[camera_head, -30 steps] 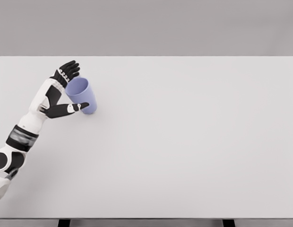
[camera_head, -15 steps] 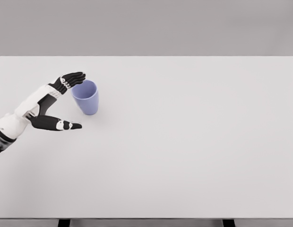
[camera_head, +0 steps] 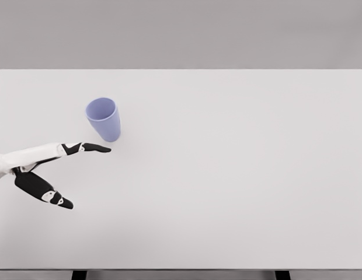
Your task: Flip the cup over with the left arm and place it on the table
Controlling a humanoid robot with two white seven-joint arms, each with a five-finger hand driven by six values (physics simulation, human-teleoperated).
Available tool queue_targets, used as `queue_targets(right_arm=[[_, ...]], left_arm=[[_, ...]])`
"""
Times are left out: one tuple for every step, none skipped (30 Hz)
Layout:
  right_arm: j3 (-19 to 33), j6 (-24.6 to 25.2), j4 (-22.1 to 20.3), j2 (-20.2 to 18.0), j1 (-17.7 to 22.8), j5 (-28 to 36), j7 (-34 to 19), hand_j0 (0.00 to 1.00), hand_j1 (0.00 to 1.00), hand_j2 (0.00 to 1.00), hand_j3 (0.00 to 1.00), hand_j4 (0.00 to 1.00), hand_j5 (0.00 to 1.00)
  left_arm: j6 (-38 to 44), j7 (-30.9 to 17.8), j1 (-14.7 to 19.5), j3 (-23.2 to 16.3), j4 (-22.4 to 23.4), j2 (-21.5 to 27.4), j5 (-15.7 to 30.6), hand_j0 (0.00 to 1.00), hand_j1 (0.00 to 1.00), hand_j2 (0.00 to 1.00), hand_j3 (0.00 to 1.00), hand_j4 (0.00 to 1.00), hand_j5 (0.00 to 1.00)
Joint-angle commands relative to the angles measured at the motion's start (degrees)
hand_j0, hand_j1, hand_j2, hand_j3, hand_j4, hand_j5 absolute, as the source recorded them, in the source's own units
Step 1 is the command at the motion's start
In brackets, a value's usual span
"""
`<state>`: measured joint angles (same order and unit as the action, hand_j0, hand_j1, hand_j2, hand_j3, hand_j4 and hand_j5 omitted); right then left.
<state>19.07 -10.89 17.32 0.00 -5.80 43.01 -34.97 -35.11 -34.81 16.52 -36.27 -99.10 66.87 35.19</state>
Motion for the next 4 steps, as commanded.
queue_targets(right_arm=[[0.0, 0.0, 0.0, 0.0, 0.0, 0.0, 0.0, 1.00, 1.00, 1.00, 1.00, 1.00, 1.00], [0.0, 0.0, 0.0, 0.0, 0.0, 0.0, 0.0, 1.00, 1.00, 1.00, 1.00, 1.00, 1.00], [0.0, 0.0, 0.0, 0.0, 0.0, 0.0, 0.0, 1.00, 1.00, 1.00, 1.00, 1.00, 1.00], [0.0, -0.1, 0.0, 0.0, 0.0, 0.0, 0.0, 1.00, 1.00, 1.00, 1.00, 1.00, 1.00]], left_arm=[[0.1, -0.2, 0.0, 0.0, 0.0, -0.1, 0.6, 1.00, 1.00, 1.00, 1.00, 1.00, 1.00], [0.1, -0.2, -0.1, 0.0, 0.0, -0.2, 0.6, 1.00, 1.00, 1.00, 1.00, 1.00, 1.00], [0.1, -0.2, -0.1, -0.1, 0.0, -0.2, 0.6, 1.00, 1.00, 1.00, 1.00, 1.00, 1.00], [0.1, -0.2, -0.1, -0.1, 0.0, -0.3, 0.6, 1.00, 1.00, 1.00, 1.00, 1.00, 1.00]])
